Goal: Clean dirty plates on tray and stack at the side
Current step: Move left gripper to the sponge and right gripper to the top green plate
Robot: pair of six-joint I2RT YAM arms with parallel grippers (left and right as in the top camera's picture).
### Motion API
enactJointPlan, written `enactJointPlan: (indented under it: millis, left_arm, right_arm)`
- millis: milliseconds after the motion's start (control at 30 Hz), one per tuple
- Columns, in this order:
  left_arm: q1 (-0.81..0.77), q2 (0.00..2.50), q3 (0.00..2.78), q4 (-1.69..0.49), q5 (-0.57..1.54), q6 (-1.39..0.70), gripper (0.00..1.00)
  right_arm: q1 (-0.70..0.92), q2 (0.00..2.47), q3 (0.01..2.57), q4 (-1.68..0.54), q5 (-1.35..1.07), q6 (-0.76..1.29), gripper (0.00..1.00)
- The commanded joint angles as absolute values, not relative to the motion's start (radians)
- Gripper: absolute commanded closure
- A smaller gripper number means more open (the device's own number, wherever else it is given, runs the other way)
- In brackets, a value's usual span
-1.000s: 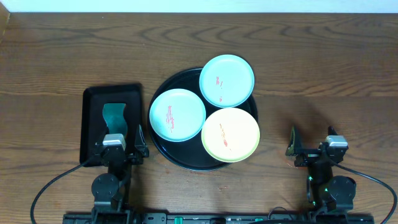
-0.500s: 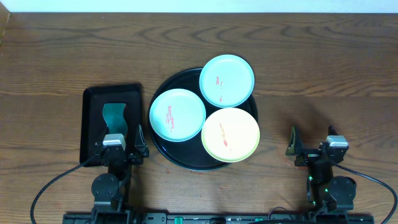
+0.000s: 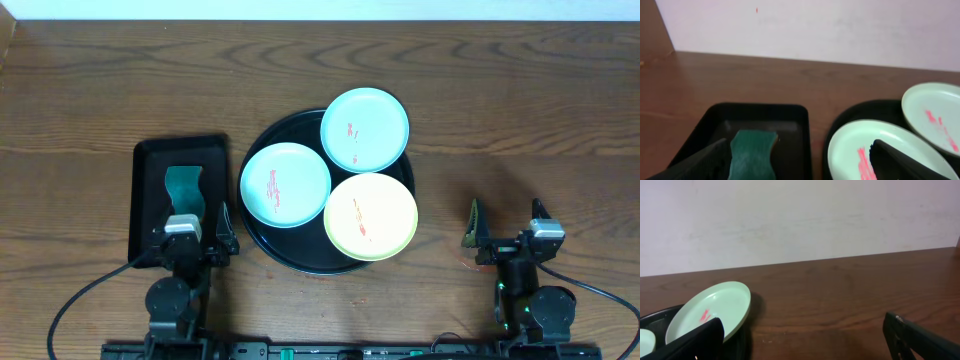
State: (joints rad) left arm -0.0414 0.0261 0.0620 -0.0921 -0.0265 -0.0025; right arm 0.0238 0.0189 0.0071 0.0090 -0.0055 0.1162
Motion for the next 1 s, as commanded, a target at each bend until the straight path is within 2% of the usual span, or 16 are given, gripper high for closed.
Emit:
enactJointPlan:
  millis: [0, 267, 500, 700, 967]
  left_arm:
    - [-0.046, 0.075, 0.163, -0.124, -0.035, 0.004, 0.11]
    - [-0.046, 0.338, 0.418, -0.266, -0.035, 0.004, 0.11]
    - [-0.046, 0.585, 0.685, -0.447, -0.035, 0.004, 0.11]
    - [-0.046, 0.759, 0.937, -0.685, -0.035, 0.004, 0.11]
    - [-0.046, 0.991, 1.243, -0.965, -0.034, 0.004, 0.11]
  right_arm:
    - [0.040, 0.020, 0.038, 0.007, 0.004, 0.096, 0.01]
    - [0.040, 0.057, 0.125, 0.006, 0.004, 0.096, 0.01]
    - [0.040, 0.258, 0.301, -0.051, 0.003, 0.096, 0.01]
    - [0.040, 0.492, 0.530, -0.171, -0.014, 0.096, 0.01]
    - [0.040, 0.803, 0.891, -0.466, -0.117, 0.096, 0.01]
